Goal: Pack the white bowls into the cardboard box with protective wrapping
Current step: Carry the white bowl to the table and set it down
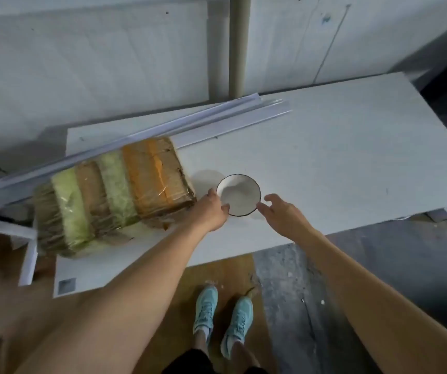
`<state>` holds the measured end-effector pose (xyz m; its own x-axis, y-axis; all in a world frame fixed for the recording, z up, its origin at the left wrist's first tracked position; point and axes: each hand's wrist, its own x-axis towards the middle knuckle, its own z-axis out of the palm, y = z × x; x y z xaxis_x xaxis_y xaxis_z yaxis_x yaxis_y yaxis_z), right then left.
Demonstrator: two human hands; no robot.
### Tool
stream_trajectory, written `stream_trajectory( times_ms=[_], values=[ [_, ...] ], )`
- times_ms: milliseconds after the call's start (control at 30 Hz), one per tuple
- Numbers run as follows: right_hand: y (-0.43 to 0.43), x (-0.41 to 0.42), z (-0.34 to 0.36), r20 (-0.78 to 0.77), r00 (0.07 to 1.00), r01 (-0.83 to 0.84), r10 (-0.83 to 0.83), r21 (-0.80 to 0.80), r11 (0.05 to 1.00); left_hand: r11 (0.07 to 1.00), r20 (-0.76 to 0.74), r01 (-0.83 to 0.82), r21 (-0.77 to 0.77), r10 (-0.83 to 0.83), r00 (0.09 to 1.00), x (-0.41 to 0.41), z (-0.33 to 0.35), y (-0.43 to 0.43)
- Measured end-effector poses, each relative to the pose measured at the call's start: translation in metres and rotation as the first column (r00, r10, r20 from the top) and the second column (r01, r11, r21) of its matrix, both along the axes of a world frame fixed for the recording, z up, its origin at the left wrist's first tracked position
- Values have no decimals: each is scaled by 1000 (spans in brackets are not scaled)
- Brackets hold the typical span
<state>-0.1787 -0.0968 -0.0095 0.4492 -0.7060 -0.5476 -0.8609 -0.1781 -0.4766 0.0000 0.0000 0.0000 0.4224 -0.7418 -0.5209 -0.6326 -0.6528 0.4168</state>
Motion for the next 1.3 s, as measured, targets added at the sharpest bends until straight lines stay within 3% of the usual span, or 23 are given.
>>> stream_trajectory(
  times_ms=[133, 267, 400, 700, 833, 1133, 1300],
  values=[
    [1, 8, -11, 13, 997, 69, -70, 53, 996, 998, -53, -52, 18, 53, 997, 3, -10, -5],
    [10, 22, -19, 94, 966, 219, -242, 200, 955, 980, -285, -194, 46, 199, 938, 11, -36, -10],
    [30, 28, -22, 116, 933, 304, -341, 255, 918, 977, -304, -203, 57, 211, 929, 6, -22, -9],
    [55, -16, 14, 149, 840, 481, -522, 241, 843, 998, -402, 49, 28, -33, 915, -18, 1, -16],
    [71, -58, 38, 203, 732, 611, -651, 227, 758, 973, -426, 230, -28, -220, 878, -57, 31, -22],
    [124, -195, 68, 269, 439, 848, -857, 189, 494, 794, -369, 602, -84, -586, 722, -201, 69, -32],
    [163, -283, 79, 257, 340, 916, -904, 125, 380, 702, -368, 707, -87, -682, 632, -303, 74, -23]
  ],
)
